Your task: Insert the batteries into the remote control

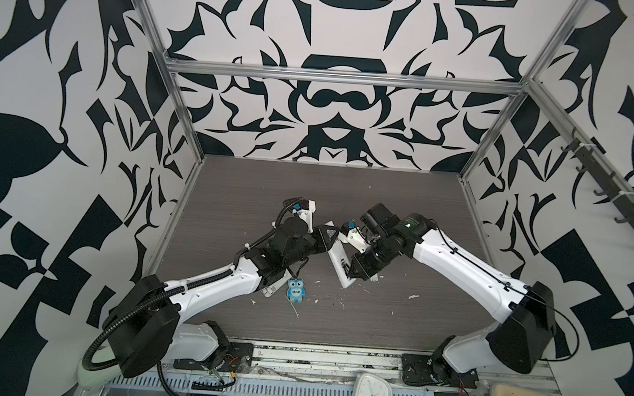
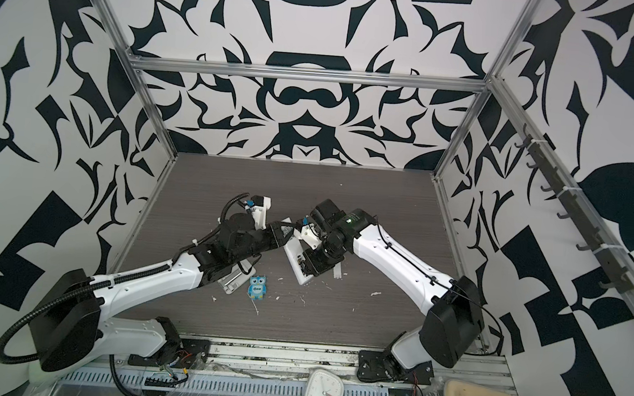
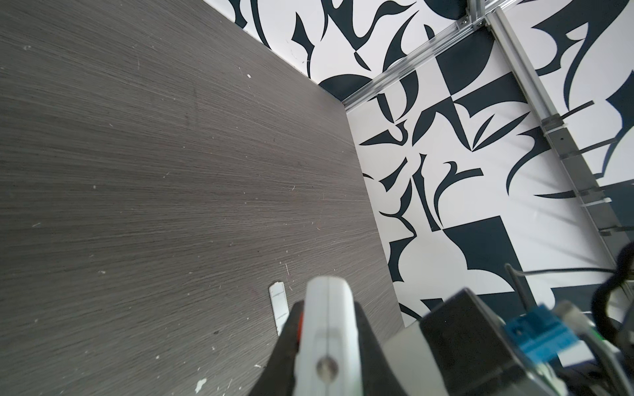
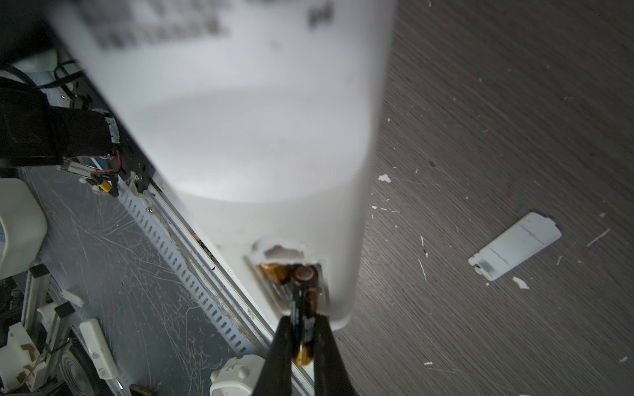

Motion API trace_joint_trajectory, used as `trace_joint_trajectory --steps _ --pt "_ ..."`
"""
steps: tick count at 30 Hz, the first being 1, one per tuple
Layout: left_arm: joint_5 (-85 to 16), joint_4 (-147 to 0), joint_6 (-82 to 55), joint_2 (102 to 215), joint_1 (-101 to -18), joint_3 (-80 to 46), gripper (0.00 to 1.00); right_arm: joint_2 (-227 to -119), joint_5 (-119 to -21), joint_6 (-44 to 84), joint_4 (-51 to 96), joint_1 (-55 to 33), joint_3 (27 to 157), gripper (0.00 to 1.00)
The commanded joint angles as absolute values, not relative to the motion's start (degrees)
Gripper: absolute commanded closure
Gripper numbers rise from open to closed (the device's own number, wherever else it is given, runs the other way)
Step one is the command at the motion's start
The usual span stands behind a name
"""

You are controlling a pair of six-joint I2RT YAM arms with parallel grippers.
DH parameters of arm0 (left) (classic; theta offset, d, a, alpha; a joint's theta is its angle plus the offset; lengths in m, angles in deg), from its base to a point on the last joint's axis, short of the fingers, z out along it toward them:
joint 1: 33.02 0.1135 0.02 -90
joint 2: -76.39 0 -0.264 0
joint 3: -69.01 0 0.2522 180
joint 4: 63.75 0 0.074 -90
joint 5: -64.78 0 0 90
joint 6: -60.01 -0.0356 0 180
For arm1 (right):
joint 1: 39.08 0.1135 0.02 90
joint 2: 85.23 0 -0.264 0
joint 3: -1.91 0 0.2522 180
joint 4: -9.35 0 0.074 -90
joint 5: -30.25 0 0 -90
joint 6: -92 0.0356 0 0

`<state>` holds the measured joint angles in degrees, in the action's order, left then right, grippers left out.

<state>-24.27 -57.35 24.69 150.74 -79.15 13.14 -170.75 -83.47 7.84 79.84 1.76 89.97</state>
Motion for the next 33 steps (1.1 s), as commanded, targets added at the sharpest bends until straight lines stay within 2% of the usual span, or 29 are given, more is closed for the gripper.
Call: trace_joint_trajectory --steps 1,22,33 --pt "-24.8 -54.7 25.4 150.1 -78.9 12.1 1.00 -170.5 -83.0 8.9 79.2 1.9 92.3 1.00" --pt "-24.5 -52.6 27.1 147.4 -79.0 14.1 1.00 -170.0 -77.5 11.7 79.0 1.8 93.1 1.00" --pt "-24.9 -53.2 27.5 146.2 -78.9 15.4 1.00 -169.0 -77.1 11.8 79.1 2.0 92.8 0.96"
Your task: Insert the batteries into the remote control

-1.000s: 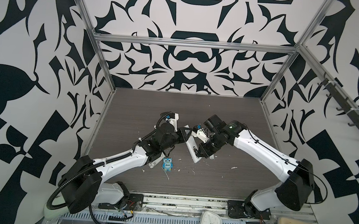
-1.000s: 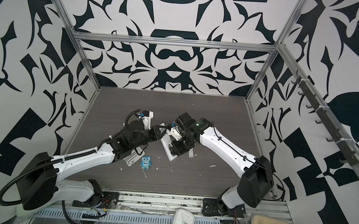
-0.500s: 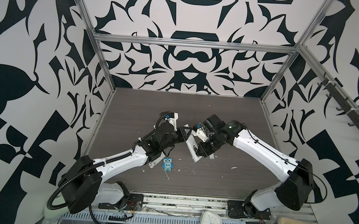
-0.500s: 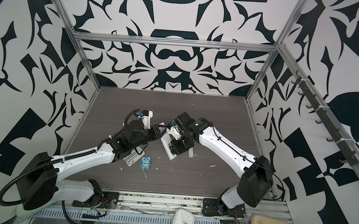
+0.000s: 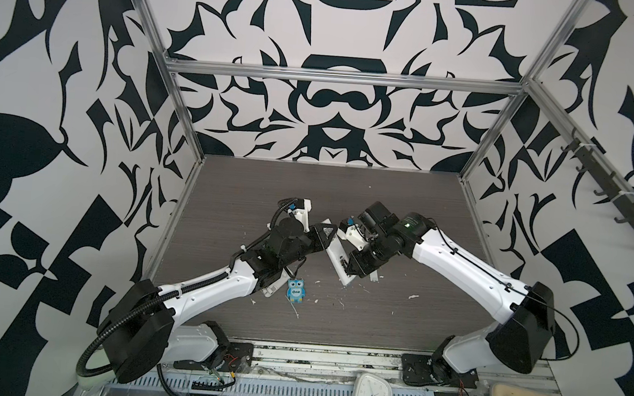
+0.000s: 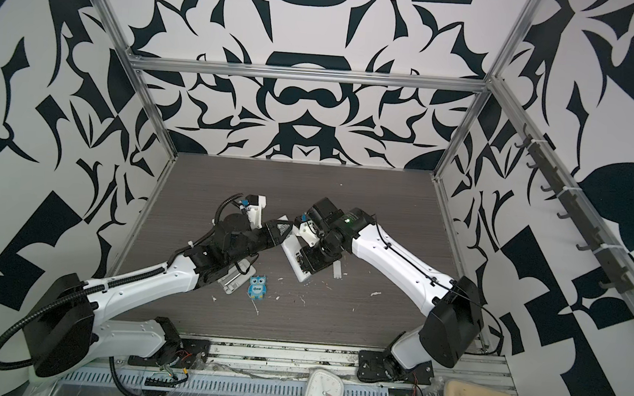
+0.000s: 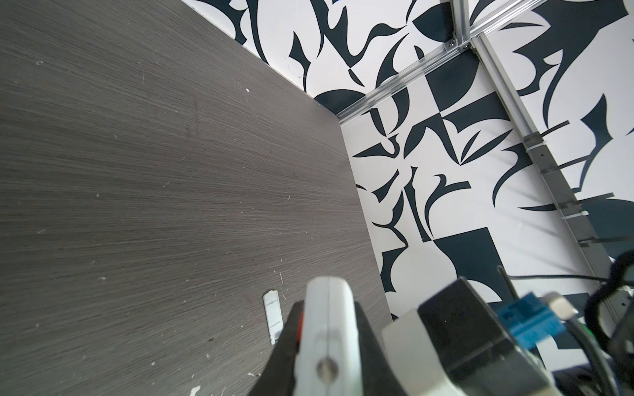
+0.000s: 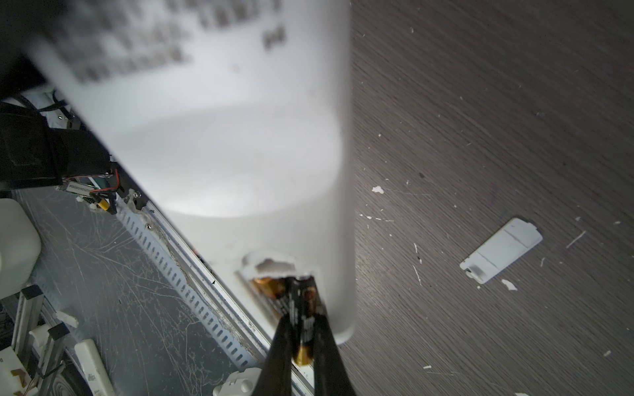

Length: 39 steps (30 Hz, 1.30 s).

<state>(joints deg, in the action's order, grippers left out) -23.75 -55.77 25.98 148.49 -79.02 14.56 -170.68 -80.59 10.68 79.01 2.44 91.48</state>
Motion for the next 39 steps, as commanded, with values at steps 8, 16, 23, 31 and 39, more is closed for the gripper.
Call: trace_joint_trajectory --steps 8,16,23,31,39 --pt "-25.8 -51.2 28.3 147.4 -79.0 15.8 1.00 -168.4 -77.2 11.9 79.4 2.0 92.4 0.94" --pt "-25.7 -49.5 28.6 148.2 -78.9 16.4 1.00 -167.9 -76.8 12.1 79.8 2.0 92.3 0.90" --pt "-25.7 -49.9 28.6 148.2 -79.0 16.3 1.00 -167.4 -76.8 12.0 79.7 2.0 92.4 0.87" --pt "-25.7 -49.8 28.9 148.5 -78.9 16.6 1.00 -167.4 -77.0 11.5 79.7 2.0 92.5 0.82" --pt "-25.6 -49.4 29.2 148.8 -78.9 17.0 1.00 -167.4 -77.1 11.1 79.9 2.0 92.7 0.81"
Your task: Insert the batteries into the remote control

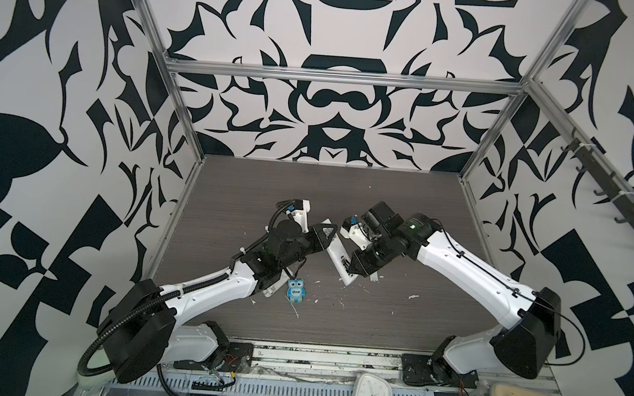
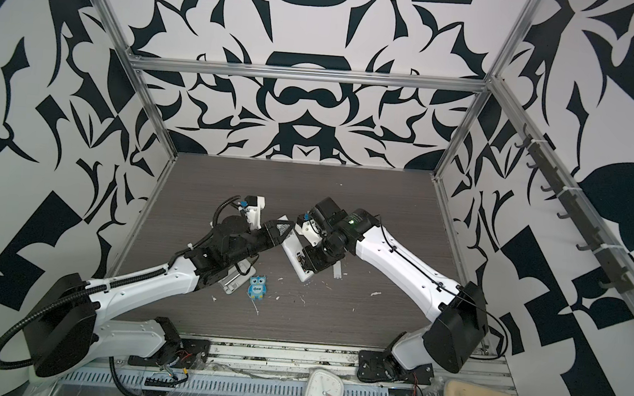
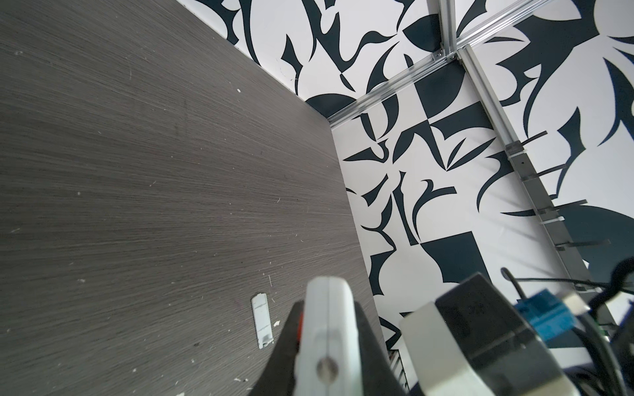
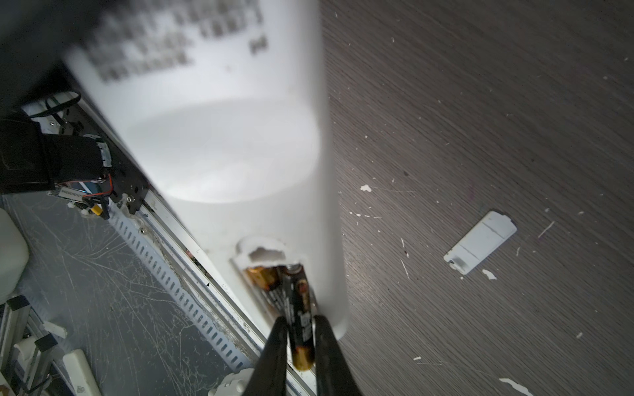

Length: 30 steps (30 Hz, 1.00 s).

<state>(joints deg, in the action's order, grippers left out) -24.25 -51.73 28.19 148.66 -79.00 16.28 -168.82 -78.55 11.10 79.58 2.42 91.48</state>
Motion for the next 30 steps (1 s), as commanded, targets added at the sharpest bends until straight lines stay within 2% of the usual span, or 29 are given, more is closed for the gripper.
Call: trace_joint_trajectory --steps 1,30 --pt "-25.6 -49.2 29.2 148.9 -78.9 17.1 1.00 -167.3 -77.0 11.1 79.9 2.0 92.7 0.80" --pt "-26.1 -44.1 31.8 152.3 -78.9 18.0 1.00 -166.7 -77.4 11.4 79.7 2.0 93.6 0.80"
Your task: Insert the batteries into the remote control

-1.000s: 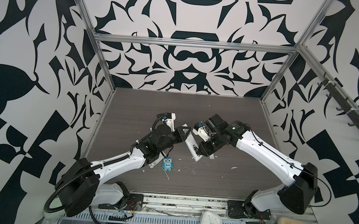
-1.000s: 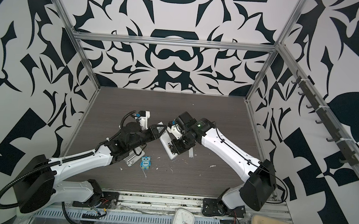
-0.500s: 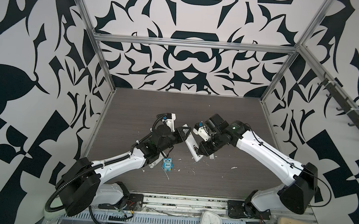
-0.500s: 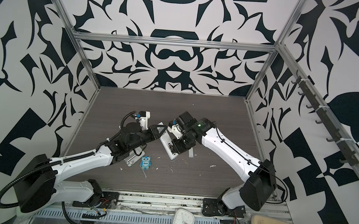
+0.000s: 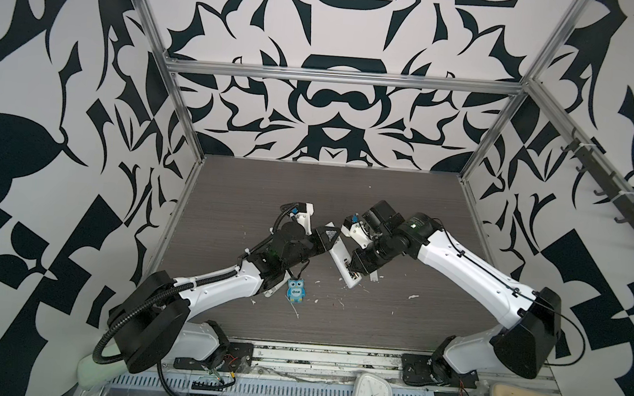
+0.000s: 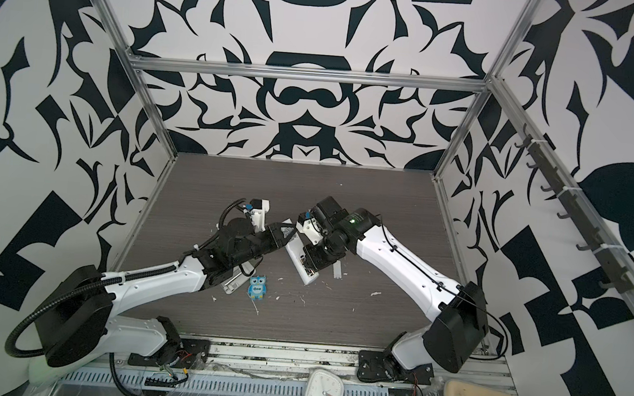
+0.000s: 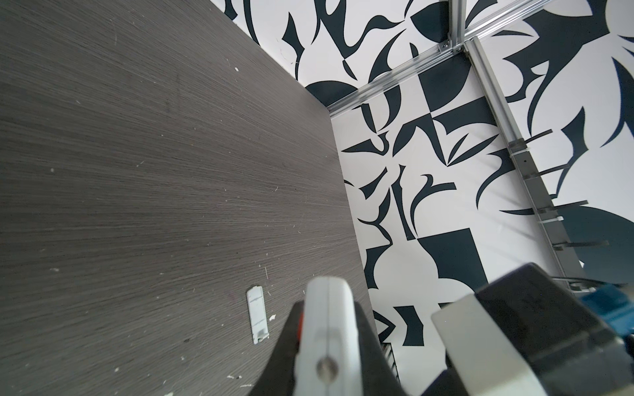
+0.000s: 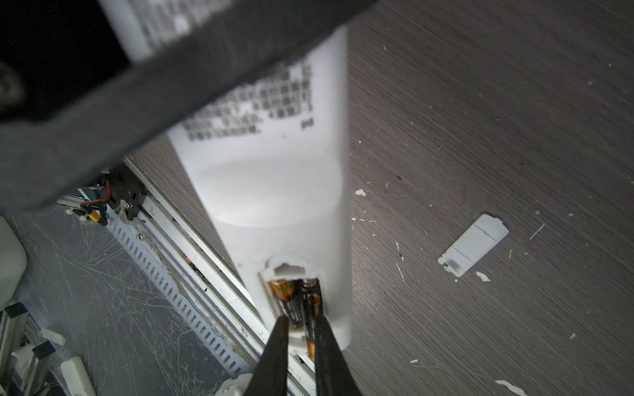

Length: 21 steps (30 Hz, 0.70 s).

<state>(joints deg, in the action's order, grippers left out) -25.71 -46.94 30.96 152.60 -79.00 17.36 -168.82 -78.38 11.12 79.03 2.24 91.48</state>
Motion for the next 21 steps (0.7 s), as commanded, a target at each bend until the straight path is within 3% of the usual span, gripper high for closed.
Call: trace_joint_trajectory --steps 1,7,15,17,20,21 --pt "-26.1 -44.3 31.8 152.1 -78.9 18.1 1.00 -166.5 -77.4 11.2 80.1 2.0 94.5 0.79" --pt "-27.1 -46.2 31.5 151.0 -78.6 18.0 1.00 -162.5 -81.9 8.3 78.2 2.0 97.2 0.75" --pt "-32.2 -50.3 31.0 147.8 -77.5 16.6 1.00 -150.0 -90.6 -4.4 73.9 2.0 90.7 0.65" --pt "-34.3 -50.6 31.3 147.3 -77.1 16.7 1.00 -147.0 -92.8 -10.2 74.5 2.1 88.3 0.61" --pt "-37.1 -51.9 31.5 146.5 -76.6 16.2 1.00 -142.6 -90.7 -14.8 73.7 2.6 85.0 0.41" --pt "-37.7 -52.5 31.5 146.3 -76.5 16.0 1.00 -141.5 -89.5 -15.3 73.3 2.6 84.5 0.38"
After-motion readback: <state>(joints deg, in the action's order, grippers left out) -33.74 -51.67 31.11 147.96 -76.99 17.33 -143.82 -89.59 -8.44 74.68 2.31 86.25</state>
